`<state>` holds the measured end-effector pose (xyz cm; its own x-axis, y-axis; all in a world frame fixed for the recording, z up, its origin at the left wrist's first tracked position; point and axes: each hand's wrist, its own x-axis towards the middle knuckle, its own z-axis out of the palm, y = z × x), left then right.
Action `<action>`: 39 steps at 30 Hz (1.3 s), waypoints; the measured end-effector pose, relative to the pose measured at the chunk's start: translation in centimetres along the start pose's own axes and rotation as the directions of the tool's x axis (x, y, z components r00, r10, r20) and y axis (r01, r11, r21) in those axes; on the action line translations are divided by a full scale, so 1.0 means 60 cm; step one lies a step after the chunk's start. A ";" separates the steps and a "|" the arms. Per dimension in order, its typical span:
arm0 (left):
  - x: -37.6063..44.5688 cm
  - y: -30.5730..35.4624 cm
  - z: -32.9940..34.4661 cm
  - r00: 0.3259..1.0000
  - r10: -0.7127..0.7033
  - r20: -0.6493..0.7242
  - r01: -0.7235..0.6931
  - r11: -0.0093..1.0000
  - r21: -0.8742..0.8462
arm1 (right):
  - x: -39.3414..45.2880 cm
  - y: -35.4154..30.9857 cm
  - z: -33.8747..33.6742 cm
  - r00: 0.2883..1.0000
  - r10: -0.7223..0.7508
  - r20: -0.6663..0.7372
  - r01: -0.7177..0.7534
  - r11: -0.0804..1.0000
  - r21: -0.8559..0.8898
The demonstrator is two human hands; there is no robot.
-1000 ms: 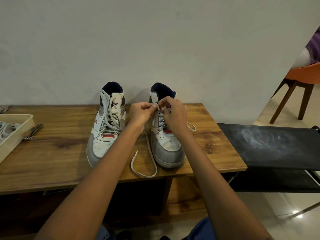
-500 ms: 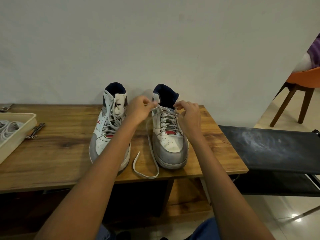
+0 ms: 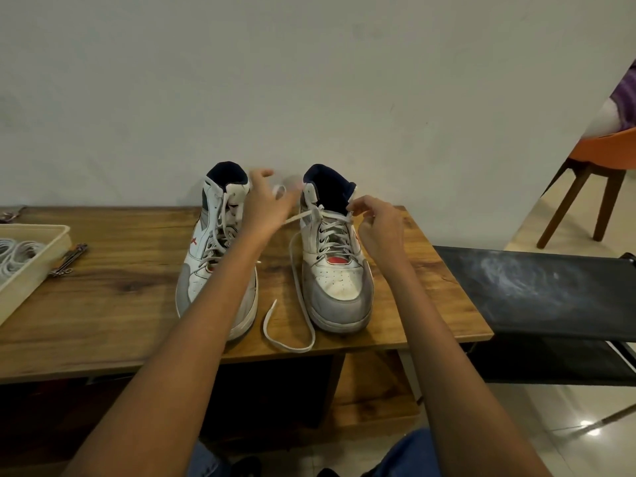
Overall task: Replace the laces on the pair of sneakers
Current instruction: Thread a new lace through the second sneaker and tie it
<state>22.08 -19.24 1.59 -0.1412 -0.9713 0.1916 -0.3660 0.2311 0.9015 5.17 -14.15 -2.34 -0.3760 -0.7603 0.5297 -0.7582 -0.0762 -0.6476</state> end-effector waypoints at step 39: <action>0.004 -0.030 0.034 0.975 0.196 0.101 -0.218 0.927 0.305 | -0.014 -0.028 0.028 0.998 -0.030 0.061 0.043 0.972 -0.230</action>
<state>20.86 -19.74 -0.78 -0.3027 -0.8961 0.3245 -0.5887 0.4436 0.6757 7.66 -14.44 -2.59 -0.3198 -0.7958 0.5142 -0.8760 0.0415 -0.4806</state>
